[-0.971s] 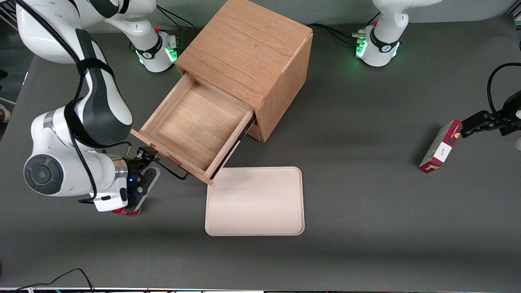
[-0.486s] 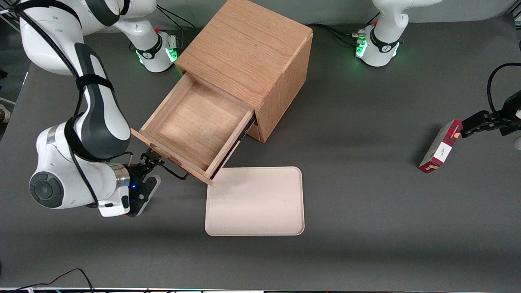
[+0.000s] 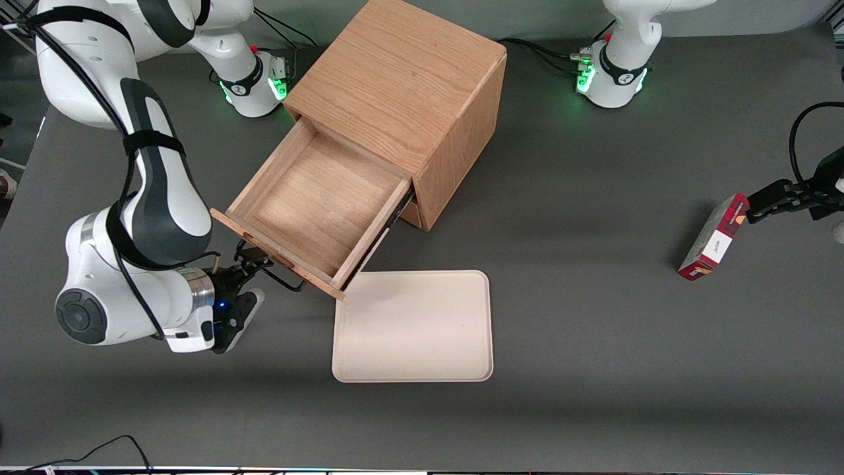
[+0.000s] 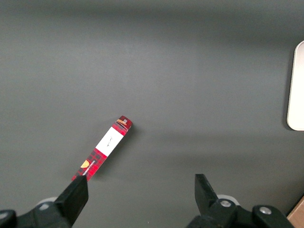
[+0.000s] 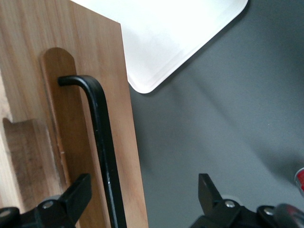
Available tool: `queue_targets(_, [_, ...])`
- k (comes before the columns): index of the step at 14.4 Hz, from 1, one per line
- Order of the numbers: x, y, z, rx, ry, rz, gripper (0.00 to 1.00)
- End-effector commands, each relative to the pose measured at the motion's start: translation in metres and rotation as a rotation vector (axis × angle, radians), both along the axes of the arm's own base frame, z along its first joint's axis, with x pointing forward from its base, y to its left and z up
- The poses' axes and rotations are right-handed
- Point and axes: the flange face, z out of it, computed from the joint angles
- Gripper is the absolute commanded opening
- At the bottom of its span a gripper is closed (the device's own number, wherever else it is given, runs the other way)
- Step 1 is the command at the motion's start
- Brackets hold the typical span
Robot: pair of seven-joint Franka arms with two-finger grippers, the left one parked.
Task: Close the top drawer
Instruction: 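Position the right gripper against the drawer front beside the handle, then push the drawer front with the right gripper into the cabinet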
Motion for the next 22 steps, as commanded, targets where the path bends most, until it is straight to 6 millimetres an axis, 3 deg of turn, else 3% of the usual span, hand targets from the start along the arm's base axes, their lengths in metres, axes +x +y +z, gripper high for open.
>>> queue_targets(1, [0.0,0.001,0.002,0.015,0.01,-0.032,1.0])
queue_targets(6, [-0.002,-0.01,-0.017,0.041,0.049,-0.064,1.0])
queue_targets(10, [-0.004,-0.015,-0.018,0.067,0.066,-0.087,1.0])
queue_targets(15, [-0.024,-0.006,-0.024,0.057,0.085,-0.17,1.0])
queue_targets(22, [-0.053,0.007,-0.011,0.07,0.111,-0.205,1.0])
